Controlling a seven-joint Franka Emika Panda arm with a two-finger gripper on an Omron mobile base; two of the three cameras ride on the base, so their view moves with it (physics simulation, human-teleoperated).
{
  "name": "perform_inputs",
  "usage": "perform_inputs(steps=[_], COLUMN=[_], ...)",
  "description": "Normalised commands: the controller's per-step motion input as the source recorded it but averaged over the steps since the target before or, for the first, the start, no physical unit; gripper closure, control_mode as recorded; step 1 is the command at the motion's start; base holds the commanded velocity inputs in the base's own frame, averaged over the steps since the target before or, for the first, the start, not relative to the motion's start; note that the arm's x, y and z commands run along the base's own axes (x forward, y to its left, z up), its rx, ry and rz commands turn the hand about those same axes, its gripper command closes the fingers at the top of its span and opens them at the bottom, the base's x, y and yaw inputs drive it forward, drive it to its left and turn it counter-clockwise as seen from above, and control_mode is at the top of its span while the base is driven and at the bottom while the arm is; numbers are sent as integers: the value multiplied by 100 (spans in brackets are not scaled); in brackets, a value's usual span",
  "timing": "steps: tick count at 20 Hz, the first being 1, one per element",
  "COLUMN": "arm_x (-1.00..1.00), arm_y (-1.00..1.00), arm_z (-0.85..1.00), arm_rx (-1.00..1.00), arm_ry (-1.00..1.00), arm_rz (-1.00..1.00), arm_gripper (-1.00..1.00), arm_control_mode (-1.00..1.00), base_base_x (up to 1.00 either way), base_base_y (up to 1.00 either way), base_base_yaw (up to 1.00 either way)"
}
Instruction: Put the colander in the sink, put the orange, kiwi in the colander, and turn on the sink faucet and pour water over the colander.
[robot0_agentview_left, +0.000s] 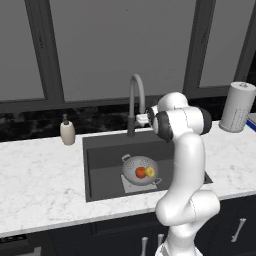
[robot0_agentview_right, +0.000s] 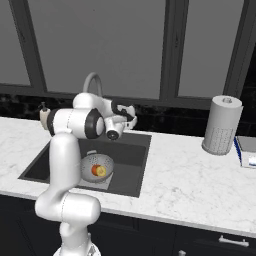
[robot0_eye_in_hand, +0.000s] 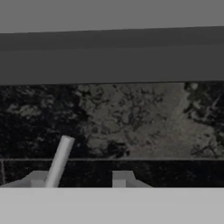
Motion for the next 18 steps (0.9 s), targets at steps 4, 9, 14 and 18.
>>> perform_inputs(steps=[4,9,14,18], arm_x=[12,6,-14,-7], arm_y=[-72,-62,-14,0], arm_z=[-22,-19,-3,0], arm_rx=[0,0,0,0], arm_ry=[11,8,0,0], arm_rz=[-14,-13,-6,-4], arm_gripper=[100,100,100,100], arm_control_mode=[-100,-100,-100,-100], base_base_x=[0,0,0,0], base_base_y=[0,0,0,0], base_base_yaw=[0,0,0,0])
